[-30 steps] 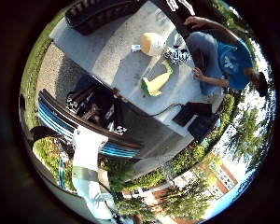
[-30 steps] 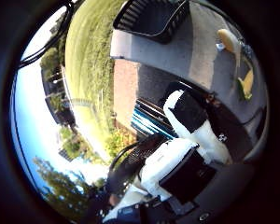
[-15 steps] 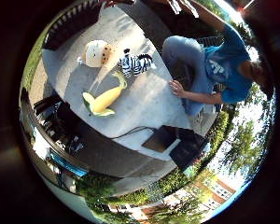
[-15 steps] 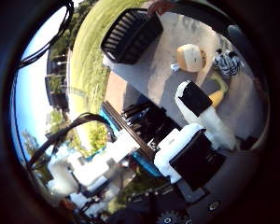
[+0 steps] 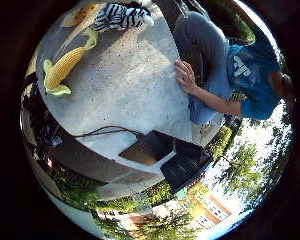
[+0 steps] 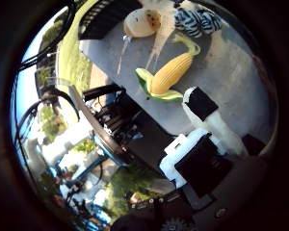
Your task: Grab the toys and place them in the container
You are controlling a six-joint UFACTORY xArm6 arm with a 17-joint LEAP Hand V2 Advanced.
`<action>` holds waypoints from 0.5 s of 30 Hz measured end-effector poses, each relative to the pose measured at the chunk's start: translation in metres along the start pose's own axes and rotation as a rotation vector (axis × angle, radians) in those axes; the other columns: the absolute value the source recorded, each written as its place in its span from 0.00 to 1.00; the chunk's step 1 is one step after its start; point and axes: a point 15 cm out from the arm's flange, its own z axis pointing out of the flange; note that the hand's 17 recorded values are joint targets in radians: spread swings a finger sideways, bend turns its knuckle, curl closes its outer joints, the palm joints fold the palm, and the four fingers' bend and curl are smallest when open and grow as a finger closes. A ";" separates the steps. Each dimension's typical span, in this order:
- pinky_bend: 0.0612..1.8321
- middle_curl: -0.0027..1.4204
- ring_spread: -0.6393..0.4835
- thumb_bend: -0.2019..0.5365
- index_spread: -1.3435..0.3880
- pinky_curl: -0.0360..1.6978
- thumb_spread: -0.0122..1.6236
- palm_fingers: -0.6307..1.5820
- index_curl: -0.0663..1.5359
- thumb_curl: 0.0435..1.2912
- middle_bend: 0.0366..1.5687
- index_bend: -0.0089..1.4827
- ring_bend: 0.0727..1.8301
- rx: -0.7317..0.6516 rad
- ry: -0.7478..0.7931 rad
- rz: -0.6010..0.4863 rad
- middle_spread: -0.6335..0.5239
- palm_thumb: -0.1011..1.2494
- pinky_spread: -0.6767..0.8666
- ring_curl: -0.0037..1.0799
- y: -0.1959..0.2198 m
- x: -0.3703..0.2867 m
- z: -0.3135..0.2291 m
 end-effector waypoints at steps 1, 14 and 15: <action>0.15 0.23 0.76 0.23 0.63 0.18 0.68 0.37 0.22 0.27 0.09 0.11 0.14 -0.004 0.000 -0.012 0.56 0.62 0.69 0.32 -0.003 0.000 0.009; 0.16 0.24 0.77 0.24 0.58 0.18 0.66 0.33 0.21 0.27 0.08 0.12 0.12 -0.010 0.039 -0.139 0.56 0.66 0.70 0.31 -0.037 -0.034 0.077; 0.17 0.24 0.77 0.24 0.58 0.18 0.65 0.32 0.21 0.27 0.08 0.12 0.12 -0.008 0.045 -0.150 0.57 0.66 0.70 0.31 -0.039 -0.039 0.083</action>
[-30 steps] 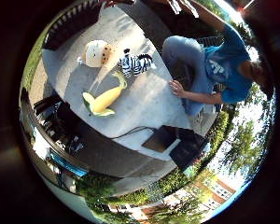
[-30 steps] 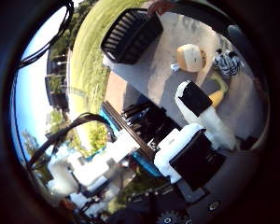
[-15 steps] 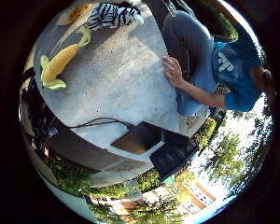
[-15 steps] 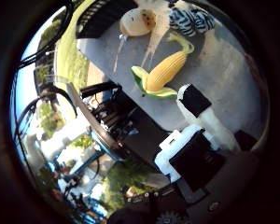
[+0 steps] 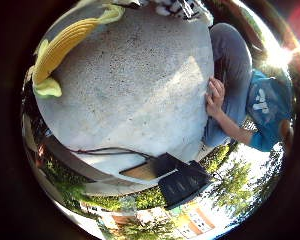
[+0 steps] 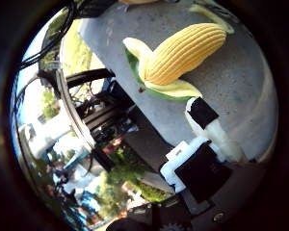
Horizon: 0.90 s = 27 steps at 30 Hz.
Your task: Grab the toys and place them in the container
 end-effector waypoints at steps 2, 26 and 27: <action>0.17 0.24 0.78 0.24 0.58 0.18 0.65 0.32 0.21 0.27 0.08 0.12 0.12 0.001 0.009 -0.017 0.57 0.67 0.71 0.32 -0.005 -0.008 0.006; 0.12 0.41 0.63 0.24 0.54 0.17 0.62 0.58 0.19 0.29 0.36 0.08 0.47 -0.051 0.161 -0.063 0.42 0.72 0.61 0.53 -0.023 -0.032 0.056; 0.14 0.43 0.62 0.24 0.52 0.17 0.62 0.60 0.18 0.29 0.39 0.10 0.52 -0.035 0.164 -0.062 0.40 0.72 0.61 0.57 -0.022 -0.033 0.054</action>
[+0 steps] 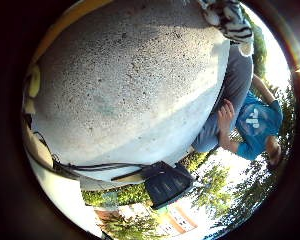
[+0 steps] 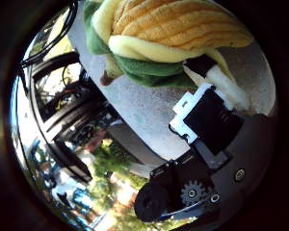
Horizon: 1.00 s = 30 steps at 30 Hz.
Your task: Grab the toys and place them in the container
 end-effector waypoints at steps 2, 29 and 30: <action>0.17 0.47 0.59 0.23 0.50 0.17 0.62 0.64 0.17 0.30 0.43 0.14 0.58 0.012 0.001 0.003 0.37 0.72 0.61 0.62 0.004 -0.003 -0.004; 0.79 0.84 0.45 0.25 0.13 0.52 0.70 0.69 0.35 0.44 0.69 0.50 0.74 -0.136 -0.091 0.101 0.27 0.83 0.54 0.85 0.095 -0.033 -0.126; 0.80 0.84 0.45 0.25 0.13 0.52 0.70 0.68 0.36 0.44 0.70 0.50 0.74 -0.129 -0.128 0.109 0.27 0.83 0.54 0.85 0.095 -0.040 -0.135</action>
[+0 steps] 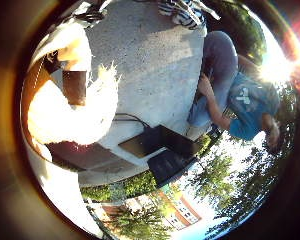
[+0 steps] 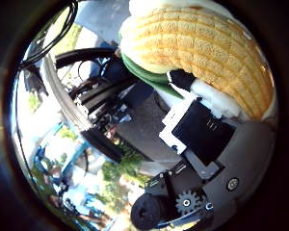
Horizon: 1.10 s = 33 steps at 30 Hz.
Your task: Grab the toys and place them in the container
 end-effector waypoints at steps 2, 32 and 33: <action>0.81 0.85 0.45 0.25 0.12 0.53 0.70 0.67 0.39 0.45 0.71 0.51 0.75 0.020 -0.077 -0.002 0.27 0.83 0.54 0.86 -0.002 -0.018 -0.016; 0.88 0.86 0.45 0.23 0.05 0.56 0.72 0.62 0.82 0.49 0.80 0.42 0.84 0.471 -0.300 0.288 0.30 0.77 0.52 0.83 -0.309 -0.127 -0.385; 0.88 0.86 0.45 0.23 0.05 0.56 0.72 0.62 0.83 0.49 0.80 0.42 0.84 0.506 -0.285 0.318 0.30 0.76 0.52 0.83 -0.326 -0.126 -0.389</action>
